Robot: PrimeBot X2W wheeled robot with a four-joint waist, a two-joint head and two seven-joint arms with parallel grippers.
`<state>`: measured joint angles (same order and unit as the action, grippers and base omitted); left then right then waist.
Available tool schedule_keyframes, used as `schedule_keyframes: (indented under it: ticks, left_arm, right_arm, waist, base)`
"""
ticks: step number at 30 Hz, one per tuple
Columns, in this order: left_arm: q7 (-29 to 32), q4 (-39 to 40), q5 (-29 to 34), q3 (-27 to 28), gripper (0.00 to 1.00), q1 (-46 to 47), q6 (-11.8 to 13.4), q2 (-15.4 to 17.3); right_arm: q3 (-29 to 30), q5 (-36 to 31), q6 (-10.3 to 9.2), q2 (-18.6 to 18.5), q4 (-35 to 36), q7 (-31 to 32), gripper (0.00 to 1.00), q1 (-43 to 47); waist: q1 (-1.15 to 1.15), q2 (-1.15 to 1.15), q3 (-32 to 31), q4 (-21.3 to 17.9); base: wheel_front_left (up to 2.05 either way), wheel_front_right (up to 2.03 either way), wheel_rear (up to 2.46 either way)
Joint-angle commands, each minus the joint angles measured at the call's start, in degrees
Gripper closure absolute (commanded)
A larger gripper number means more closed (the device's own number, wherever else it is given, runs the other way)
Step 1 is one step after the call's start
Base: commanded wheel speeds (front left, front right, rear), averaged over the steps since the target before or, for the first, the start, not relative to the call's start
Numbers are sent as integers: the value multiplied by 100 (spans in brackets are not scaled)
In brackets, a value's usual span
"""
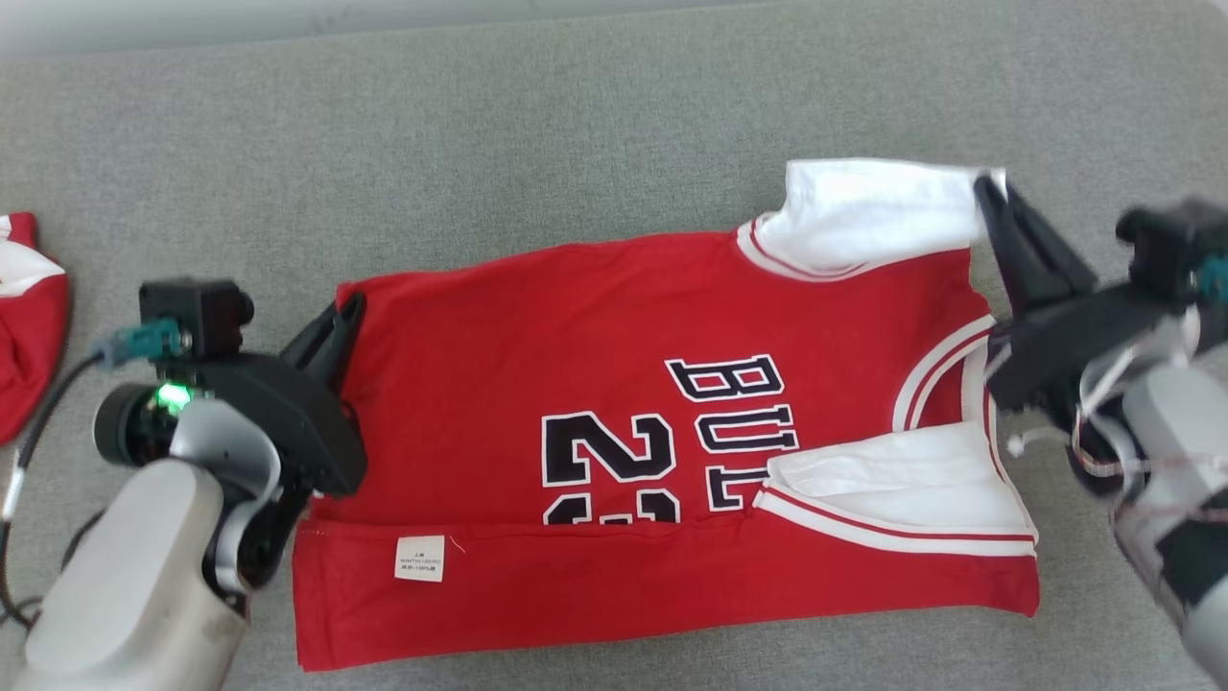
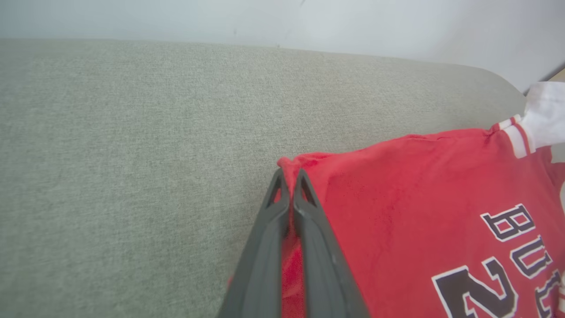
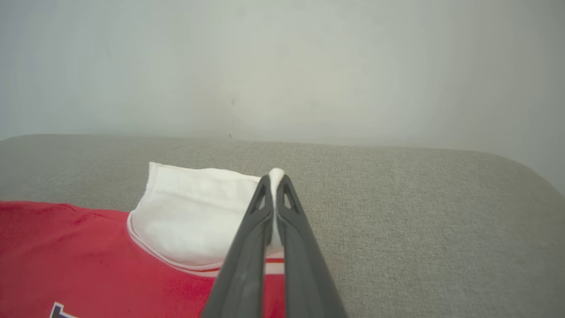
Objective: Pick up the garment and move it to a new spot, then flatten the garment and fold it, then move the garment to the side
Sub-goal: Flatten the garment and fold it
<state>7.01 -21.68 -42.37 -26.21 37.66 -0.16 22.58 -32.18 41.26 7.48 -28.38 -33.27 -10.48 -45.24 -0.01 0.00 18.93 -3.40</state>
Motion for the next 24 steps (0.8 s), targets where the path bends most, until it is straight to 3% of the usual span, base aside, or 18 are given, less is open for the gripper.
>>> schedule_keyframes:
  ticks: [1,13,24]
  left_arm:
    - [-91,88,20,24,100,-161,53,42]
    - [-919,792,42,149,100,-1185,478,-121]
    - [-1463,966,-64,160,100,-1780,606,-384]
  right_arm:
    - [65,23,1,-35,125,-61,100,219]
    - [1394,-477,1,216,1633,-187,100,2454]
    - [2681,-1177,1,980,3063,256,100,4241]
  waist:
    - [1,0,-50,-13]
    - [1,0,-222,105]
    - [1,0,-318,256]
  base:
    - [0,0,0]
    - [0,0,0]
    - [0,0,0]
